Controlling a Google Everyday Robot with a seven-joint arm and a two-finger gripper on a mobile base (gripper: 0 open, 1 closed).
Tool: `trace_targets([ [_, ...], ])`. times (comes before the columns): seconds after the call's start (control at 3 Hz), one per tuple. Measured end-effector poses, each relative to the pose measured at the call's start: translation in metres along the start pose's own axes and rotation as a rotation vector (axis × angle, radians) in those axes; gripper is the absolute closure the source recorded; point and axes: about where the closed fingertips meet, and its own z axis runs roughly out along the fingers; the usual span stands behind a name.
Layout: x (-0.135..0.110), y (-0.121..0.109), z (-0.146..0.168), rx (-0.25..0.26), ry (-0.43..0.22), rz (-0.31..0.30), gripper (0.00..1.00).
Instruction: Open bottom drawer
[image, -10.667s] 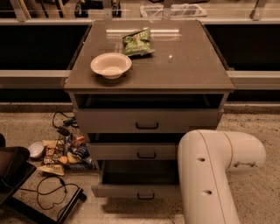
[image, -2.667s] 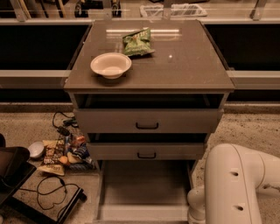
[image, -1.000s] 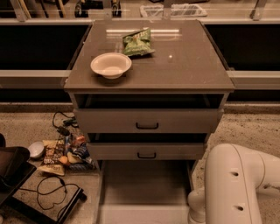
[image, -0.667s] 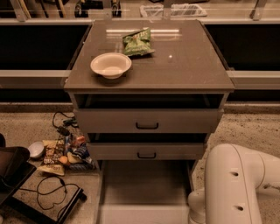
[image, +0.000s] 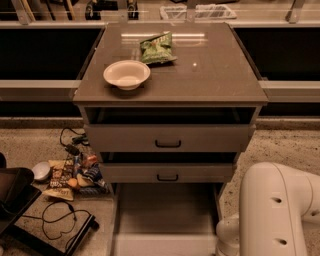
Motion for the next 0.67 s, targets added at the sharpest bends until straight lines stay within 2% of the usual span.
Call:
trace_targets([
  [0.33,-0.003,0.023,-0.035,0.001,-0.023,-0.103,0.0],
  [0.67,0.003,0.054,-0.091,0.032,-0.033,-0.198,0.0],
])
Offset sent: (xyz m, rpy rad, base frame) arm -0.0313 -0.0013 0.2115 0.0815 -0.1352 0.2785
